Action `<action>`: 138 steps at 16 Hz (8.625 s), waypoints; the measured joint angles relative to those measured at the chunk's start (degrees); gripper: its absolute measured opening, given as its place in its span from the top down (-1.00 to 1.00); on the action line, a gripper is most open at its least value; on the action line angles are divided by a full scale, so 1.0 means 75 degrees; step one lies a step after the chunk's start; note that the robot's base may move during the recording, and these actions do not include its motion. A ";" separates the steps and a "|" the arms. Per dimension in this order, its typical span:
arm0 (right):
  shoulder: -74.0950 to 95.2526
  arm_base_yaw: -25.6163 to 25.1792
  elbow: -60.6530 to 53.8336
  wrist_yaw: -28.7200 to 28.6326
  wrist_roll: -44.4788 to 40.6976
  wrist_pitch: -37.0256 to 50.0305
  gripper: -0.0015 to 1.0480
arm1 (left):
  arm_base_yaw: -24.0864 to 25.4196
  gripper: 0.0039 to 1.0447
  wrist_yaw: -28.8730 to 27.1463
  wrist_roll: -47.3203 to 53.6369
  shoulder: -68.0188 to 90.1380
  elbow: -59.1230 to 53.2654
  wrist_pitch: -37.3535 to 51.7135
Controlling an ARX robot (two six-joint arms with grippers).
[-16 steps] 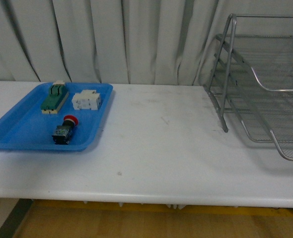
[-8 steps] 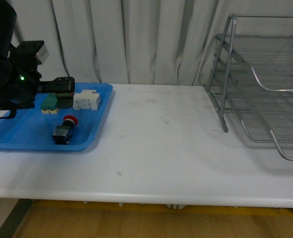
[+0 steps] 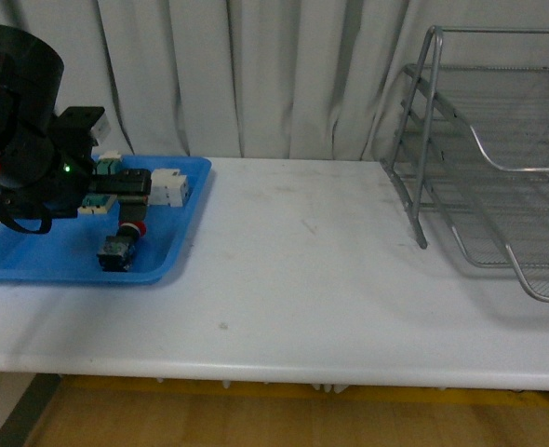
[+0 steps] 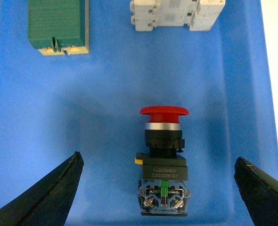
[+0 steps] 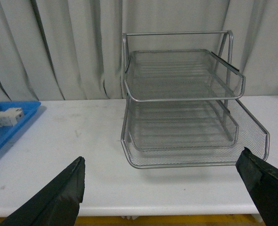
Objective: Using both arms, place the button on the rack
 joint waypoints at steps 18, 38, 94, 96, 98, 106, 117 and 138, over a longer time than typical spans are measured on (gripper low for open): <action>0.0000 0.0000 0.0000 0.0000 0.0000 0.0000 -0.87 | -0.0023 0.31 0.0017 0.0099 0.0647 -0.0210 0.0755; 0.0000 0.0000 0.0000 0.0000 0.0000 0.0000 -0.87 | -0.0283 0.32 -0.0388 0.0289 -0.8985 -0.6560 0.0988; 0.0000 0.0000 0.0000 0.0023 -0.0003 0.0000 -0.87 | -0.3710 -0.35 -0.0580 -0.0382 0.0519 0.2363 -0.2127; -0.0003 0.0000 0.0000 0.0020 -0.0003 0.0000 -0.87 | -0.3730 -0.80 -0.0455 -0.0519 0.0516 0.2337 -0.2098; -0.0003 0.0000 0.0000 0.0020 -0.0003 0.0000 -0.87 | -0.3730 -0.87 -0.0405 -0.0530 0.0338 0.1935 -0.1897; 0.0000 0.0000 0.0000 0.0020 -0.0003 0.0000 -0.87 | -0.3730 -0.88 -0.0117 -0.0516 -0.1539 0.0038 -0.1180; -0.0003 0.0000 0.0000 0.0003 -0.0003 0.0000 -0.87 | -0.2894 -0.01 -0.3383 0.0017 -0.7105 -0.6487 0.6216; 0.0000 0.0000 0.0000 0.0006 -0.0003 -0.0003 -0.87 | 0.0338 0.97 0.0038 0.0029 -1.2727 -1.1234 0.5080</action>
